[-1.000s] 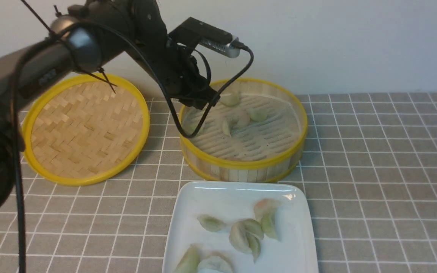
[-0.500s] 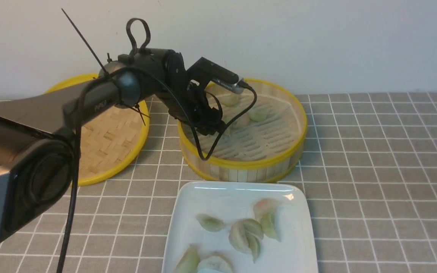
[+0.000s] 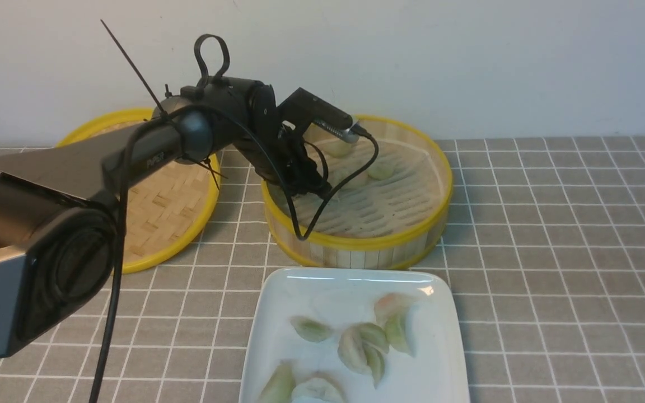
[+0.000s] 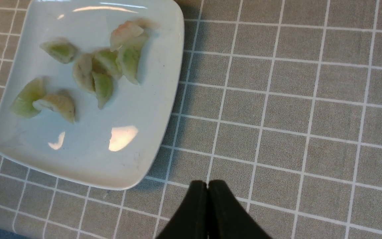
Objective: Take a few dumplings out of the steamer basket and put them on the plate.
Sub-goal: Use the left arm to grab a dumpling from the steamer, then use the left arm to put the dumpling into the plate, then use the right arm to grab a dumpling from inside the steamer, then use the right arm to put the dumpling into the plate
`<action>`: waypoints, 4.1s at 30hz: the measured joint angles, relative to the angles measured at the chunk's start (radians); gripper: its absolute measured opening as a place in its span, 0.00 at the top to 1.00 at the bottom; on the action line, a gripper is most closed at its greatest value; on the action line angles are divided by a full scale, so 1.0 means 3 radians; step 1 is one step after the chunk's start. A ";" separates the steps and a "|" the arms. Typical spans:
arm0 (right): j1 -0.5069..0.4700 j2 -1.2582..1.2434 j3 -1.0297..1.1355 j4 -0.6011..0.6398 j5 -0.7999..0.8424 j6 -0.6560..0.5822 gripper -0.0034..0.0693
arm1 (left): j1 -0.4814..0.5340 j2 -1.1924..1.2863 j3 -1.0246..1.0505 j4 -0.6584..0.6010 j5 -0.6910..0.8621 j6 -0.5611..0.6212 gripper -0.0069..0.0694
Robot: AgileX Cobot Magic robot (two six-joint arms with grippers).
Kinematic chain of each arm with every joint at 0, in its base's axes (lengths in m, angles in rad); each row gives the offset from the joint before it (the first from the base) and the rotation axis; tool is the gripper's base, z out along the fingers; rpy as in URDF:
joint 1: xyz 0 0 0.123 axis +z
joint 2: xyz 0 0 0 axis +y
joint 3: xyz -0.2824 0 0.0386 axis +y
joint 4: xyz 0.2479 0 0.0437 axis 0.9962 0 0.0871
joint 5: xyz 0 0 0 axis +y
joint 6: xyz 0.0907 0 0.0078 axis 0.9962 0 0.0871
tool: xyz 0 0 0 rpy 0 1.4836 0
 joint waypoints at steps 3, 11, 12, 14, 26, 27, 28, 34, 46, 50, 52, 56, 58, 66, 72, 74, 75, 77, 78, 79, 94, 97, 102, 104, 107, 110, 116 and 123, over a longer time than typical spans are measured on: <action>0.0000 0.0000 0.0000 0.0083 0.0018 -0.0069 0.97 | -0.0031 0.0004 -0.0110 0.0030 0.0229 -0.0019 0.70; 0.0000 0.0000 0.0000 0.0212 0.0029 -0.0146 0.97 | -0.0129 0.0041 -0.0988 0.0030 0.1330 -0.0098 0.71; 0.0000 0.0000 0.0000 0.0240 0.0029 -0.0156 0.97 | -0.0151 0.0041 -0.1270 0.0026 0.1613 -0.0135 0.71; 0.0000 0.0000 0.0000 0.0250 0.0033 -0.0155 0.97 | -0.0172 0.0041 -0.1544 0.0023 0.1773 -0.0189 0.71; 0.0000 0.0000 0.0000 0.0520 0.0030 -0.0255 0.97 | -0.0416 -0.0935 -0.1119 -0.0207 0.1869 -0.0693 0.71; 0.0000 0.0000 0.0000 0.0526 0.0030 -0.0266 0.97 | -0.0478 -0.1138 -0.0748 -0.0234 0.1876 -0.0699 0.71; 0.0000 0.0000 0.0000 0.0533 0.0030 -0.0283 0.97 | -0.0515 -0.1244 -0.0509 -0.0242 0.1879 -0.0707 0.71; 0.0000 0.0000 0.0000 0.0544 0.0006 -0.0345 0.97 | -0.0719 -0.1418 0.0503 -0.0245 0.1886 -0.0710 0.71; 0.0000 0.0000 0.0000 0.0619 -0.0161 -0.0546 0.97 | -0.0797 -0.0872 0.0717 -0.0242 0.1806 -0.0579 0.67; 0.0000 0.0003 -0.0017 0.0619 -0.0332 -0.0565 0.97 | -0.0797 -0.0836 0.0721 -0.0236 0.1787 -0.0569 0.49; 0.0000 0.0017 -0.0071 0.0622 -0.0445 -0.0578 0.97 | -0.0797 -0.0836 0.0721 -0.0236 0.1764 -0.0569 0.40; 0.0000 0.0135 -0.0292 0.0654 -0.0587 -0.0662 0.97 | -0.0797 -0.0836 0.0645 -0.0218 0.1791 -0.0600 0.30; 0.0000 0.0394 -0.0576 0.0793 -0.0618 -0.0868 0.97 | -0.0797 -0.0836 0.0457 -0.0081 0.1799 -0.0678 0.34; 0.0037 0.1726 -0.1705 0.1213 -0.0379 -0.1304 0.97 | -0.0674 -0.1608 0.0481 0.0451 0.1801 -0.1074 0.88; 0.0344 0.2600 -0.2588 0.1038 -0.0278 -0.1389 0.97 | -0.0509 -0.2556 0.1155 0.0362 0.1827 -0.1123 0.92; 0.0519 0.3034 -0.2986 0.0909 -0.0278 -0.1462 0.96 | -0.0496 -0.3009 0.1535 0.0333 0.1846 -0.1157 0.92; 0.0533 0.3106 -0.3018 0.0885 -0.0278 -0.1476 0.96 | -0.0496 -0.3043 0.1563 0.0333 0.1851 -0.1160 0.92; 0.0643 0.3402 -0.3309 0.0809 -0.0281 -0.1531 0.95 | -0.0496 -0.3332 0.1816 0.0333 0.1874 -0.1189 0.92; 0.0721 0.3741 -0.3569 0.0714 -0.0281 -0.1553 0.92 | -0.0496 -0.3574 0.1958 0.0311 0.1892 -0.1226 0.92; 0.0762 0.3966 -0.3761 0.0660 -0.0281 -0.1549 0.89 | -0.0496 -0.3746 0.2053 0.0311 0.1895 -0.1275 0.92; 0.0965 0.5518 -0.5146 0.0017 -0.0210 -0.1553 0.36 | -0.0496 -0.4886 0.2206 0.0333 0.1937 -0.1485 0.92; 0.0985 0.5593 -0.5146 -0.0049 -0.0298 -0.1622 0.35 | -0.0496 -0.4893 0.2210 0.0333 0.1968 -0.1485 0.92; 0.0999 0.5726 -0.5146 -0.0270 -0.0521 -0.1644 0.35 | -0.0496 -0.4893 0.2211 0.0361 0.1967 -0.1485 0.92; 0.0999 0.5738 -0.5146 -0.0298 -0.0570 -0.1644 0.35 | -0.0496 -0.4893 0.2211 0.0376 0.1967 -0.1485 0.92; 0.1002 0.5747 -0.5146 -0.0306 -0.0630 -0.1640 0.41 | -0.0496 -0.4893 0.2211 0.0379 0.1967 -0.1485 0.92; 0.1000 0.5757 -0.5148 -0.0280 -0.0630 -0.1612 0.49 | -0.0496 -0.4893 0.2211 0.0383 0.1967 -0.1485 0.92; 0.1003 0.5742 -0.5293 -0.0403 -0.0368 -0.1436 0.63 | -0.0496 -0.4893 0.2211 0.0401 0.1968 -0.1485 0.92; 0.1003 0.5454 -0.5744 -0.0522 0.0134 -0.0805 0.75 | -0.0496 -0.4893 0.2211 0.0407 0.1968 -0.1485 0.92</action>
